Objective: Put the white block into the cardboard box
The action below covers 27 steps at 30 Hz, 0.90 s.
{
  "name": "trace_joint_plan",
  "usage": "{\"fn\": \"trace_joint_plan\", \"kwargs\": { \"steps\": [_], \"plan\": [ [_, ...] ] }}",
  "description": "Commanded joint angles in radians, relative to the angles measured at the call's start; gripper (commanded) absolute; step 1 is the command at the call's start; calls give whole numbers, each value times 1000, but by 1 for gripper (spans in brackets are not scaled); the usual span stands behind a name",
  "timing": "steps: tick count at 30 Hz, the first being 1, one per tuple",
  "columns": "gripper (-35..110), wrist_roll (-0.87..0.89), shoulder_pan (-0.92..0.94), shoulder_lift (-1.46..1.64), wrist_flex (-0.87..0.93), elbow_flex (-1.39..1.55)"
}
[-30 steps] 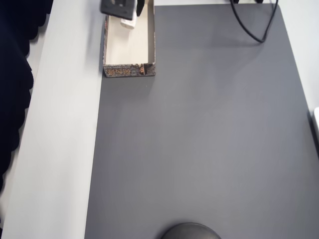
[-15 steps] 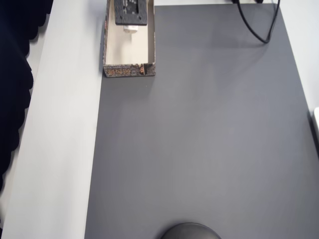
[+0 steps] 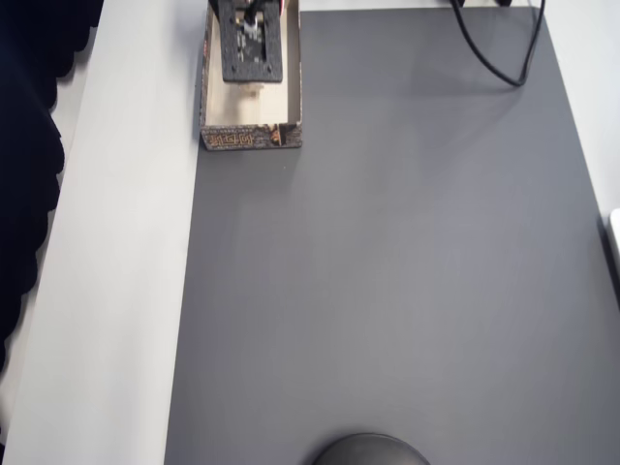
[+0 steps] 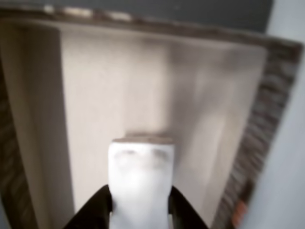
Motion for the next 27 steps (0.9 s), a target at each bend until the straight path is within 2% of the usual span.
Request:
{"fn": "trace_joint_plan", "kwargs": {
  "steps": [1, 18, 27],
  "plan": [
    [-2, -20, -15, 12, -14, -80],
    [-2, -58, -14, -3, -31, -91],
    [5, -69, -18, -2, -54, -87]
  ]
}}
